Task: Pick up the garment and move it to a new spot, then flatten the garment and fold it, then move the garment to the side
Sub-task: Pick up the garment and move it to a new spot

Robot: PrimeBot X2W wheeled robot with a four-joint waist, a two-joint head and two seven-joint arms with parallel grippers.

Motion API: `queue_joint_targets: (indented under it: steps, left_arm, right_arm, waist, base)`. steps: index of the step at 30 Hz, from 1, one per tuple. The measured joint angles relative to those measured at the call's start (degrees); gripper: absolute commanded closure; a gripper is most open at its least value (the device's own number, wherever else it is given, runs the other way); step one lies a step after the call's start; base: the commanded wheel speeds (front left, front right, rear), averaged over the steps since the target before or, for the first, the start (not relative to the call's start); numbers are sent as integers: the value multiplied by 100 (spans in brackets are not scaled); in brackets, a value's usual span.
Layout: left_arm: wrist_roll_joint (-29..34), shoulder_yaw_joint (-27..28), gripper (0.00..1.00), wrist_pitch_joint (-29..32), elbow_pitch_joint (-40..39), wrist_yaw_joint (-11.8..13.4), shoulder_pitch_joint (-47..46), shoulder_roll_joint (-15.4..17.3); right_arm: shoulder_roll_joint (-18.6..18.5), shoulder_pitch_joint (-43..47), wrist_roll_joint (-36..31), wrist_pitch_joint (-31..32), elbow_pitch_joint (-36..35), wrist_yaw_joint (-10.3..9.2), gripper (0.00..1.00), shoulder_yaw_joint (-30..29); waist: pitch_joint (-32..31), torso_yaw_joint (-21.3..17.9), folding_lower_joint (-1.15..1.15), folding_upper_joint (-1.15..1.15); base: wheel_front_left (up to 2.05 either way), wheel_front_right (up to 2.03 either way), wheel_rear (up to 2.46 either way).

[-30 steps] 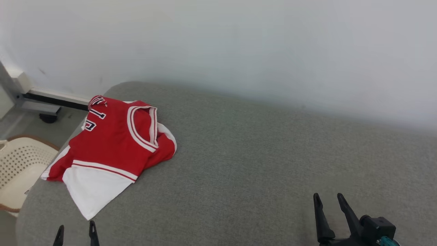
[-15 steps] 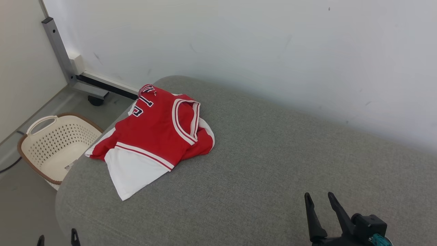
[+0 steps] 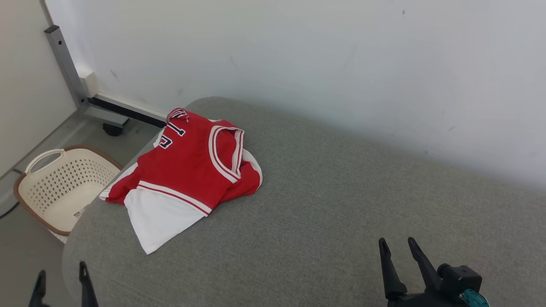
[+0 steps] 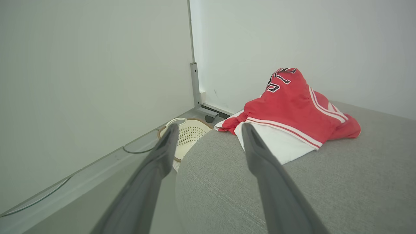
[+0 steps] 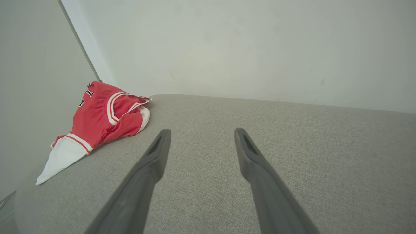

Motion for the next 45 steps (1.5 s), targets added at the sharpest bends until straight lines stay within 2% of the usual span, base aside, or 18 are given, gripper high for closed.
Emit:
queue_joint_targets:
  steps: [5, 9, 18, 26, 31, 40, 45]
  left_arm:
    - [-185, 154, 0, -7, 37, -81, -598, 146]
    - [-363, 313, 0, 174, 220, -235, -1513, 486]
    - [-665, 427, 0, 627, 738, -550, -3182, 1035]
    - [-832, 334, 0, 1102, 1788, -912, -4345, 1443]
    - [-812, 204, 0, 1271, 2465, -1040, -4892, 1639]
    - [-740, -23, 0, 1589, 3894, -1273, -5348, 1931]
    - [-782, -168, 0, 1836, 4507, -1455, -5402, 1948]
  right_arm:
    - [3, -68, -26, 1, -123, 0, 0, 93]
    - [5, -376, -111, 24, -310, 0, 0, 260]
    - [4, -793, -201, 71, -621, 0, 0, 404]
    - [2, -1006, -221, 62, -764, 0, 0, 355]
    - [-4, -1111, -218, 34, -802, 0, 0, 363]
    - [-4, -1226, -167, 11, -843, 0, 0, 447]
    - [-4, -1252, -169, 8, -844, 0, 0, 428]
  waist:
    - [40, -230, 0, 0]
    - [211, -583, 1, 0]
    - [783, -1328, 1, 1]
    - [1433, -1927, 2, 2]
    - [1795, -2248, 2, 2]
    - [2206, -2670, 2, 2]
    - [2301, -2775, 1, 1]
  base:
    - [0, 0, 0]
    - [0, 0, 0]
    - [0, 0, 0]
    - [0, 0, 0]
    - [0, 0, 0]
    - [0, 0, 0]
    - [0, 0, 0]
